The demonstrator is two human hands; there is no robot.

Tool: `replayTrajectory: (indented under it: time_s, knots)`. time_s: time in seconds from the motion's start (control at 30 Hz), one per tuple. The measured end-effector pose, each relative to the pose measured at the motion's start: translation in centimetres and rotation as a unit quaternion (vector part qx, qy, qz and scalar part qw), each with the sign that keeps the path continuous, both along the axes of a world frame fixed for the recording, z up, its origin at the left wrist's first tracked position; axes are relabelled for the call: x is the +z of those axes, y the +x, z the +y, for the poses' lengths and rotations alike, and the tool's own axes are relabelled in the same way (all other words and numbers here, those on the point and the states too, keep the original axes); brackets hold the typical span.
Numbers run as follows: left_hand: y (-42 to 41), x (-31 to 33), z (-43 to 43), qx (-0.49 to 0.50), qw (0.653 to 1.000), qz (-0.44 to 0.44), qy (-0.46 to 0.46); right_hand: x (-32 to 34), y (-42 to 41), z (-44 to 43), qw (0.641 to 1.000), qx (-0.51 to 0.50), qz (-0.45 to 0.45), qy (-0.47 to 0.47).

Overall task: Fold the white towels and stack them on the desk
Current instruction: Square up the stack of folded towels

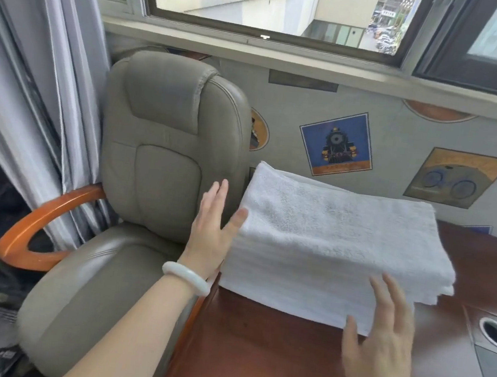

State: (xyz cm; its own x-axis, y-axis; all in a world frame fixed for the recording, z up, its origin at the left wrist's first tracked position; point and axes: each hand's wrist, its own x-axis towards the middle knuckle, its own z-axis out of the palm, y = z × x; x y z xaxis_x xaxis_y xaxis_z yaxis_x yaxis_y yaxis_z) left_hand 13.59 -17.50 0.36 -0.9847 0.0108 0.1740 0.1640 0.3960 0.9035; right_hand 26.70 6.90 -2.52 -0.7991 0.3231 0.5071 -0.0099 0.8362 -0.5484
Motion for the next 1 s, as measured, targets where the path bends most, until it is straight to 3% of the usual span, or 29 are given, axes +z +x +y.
replayTrajectory:
  time_s: [0.03,0.1,0.13,0.17,0.2,0.27,0.33,0.47,0.63,0.7,0.77,0.83,0.87,0.9,1.0]
  knots:
    - [0.2,0.8,0.6,-0.07,0.979,0.092,-0.17,1.0,-0.9,0.5,0.994,0.021,0.012,0.108]
    - [-0.5,1.2,2.1,-0.17,0.849,0.164,-0.472,2.7,-3.1,2.0,0.972,0.017,-0.054,0.228]
    - [-1.4,1.2,2.8,-0.197,0.793,0.168,-0.552,3.5,-4.0,3.0,0.957,0.01,-0.116,0.264]
    - [-2.3,1.2,3.3,-0.219,0.761,0.154,-0.59,4.1,-4.8,4.2,0.943,0.007,-0.178,0.282]
    - [-3.3,1.0,3.4,-0.238,0.751,0.13,-0.602,4.5,-5.3,5.5,0.934,0.006,-0.228,0.276]
    - [-5.1,0.4,2.9,-0.257,0.753,0.097,-0.598,4.9,-6.1,8.4,0.924,0.004,-0.274,0.266]
    - [-6.1,-0.2,2.2,-0.265,0.757,0.08,-0.591,4.2,-6.0,11.2,0.936,0.018,-0.256,0.241]
    - [-6.7,-1.2,3.0,-0.284,0.759,0.052,-0.584,0.9,-5.3,13.4,0.949,0.092,-0.283,0.101]
    - [-7.5,1.7,3.9,-0.288,0.724,0.011,-0.627,1.7,-5.8,15.0,0.957,0.118,-0.259,0.05]
    - [-7.4,2.9,4.2,-0.275,0.698,0.017,-0.661,2.3,-5.6,15.5,0.967,0.071,-0.233,-0.08]
    - [-7.0,2.9,4.9,-0.248,0.696,0.018,-0.673,2.7,-5.2,15.3,0.931,0.013,-0.216,-0.293]
    - [-6.6,2.0,5.3,-0.236,0.712,-0.019,-0.661,3.3,-5.3,15.2,0.836,-0.057,-0.198,-0.509]
    - [-6.5,1.5,5.3,-0.235,0.72,-0.04,-0.651,3.6,-5.5,15.4,0.794,-0.09,-0.196,-0.569]
    - [-6.5,1.2,5.3,-0.237,0.727,-0.052,-0.643,4.0,-5.6,15.5,0.771,-0.111,-0.211,-0.591]
    - [-6.8,1.2,5.1,-0.257,0.735,-0.063,-0.624,4.5,-6.0,15.6,0.754,-0.082,-0.29,-0.583]
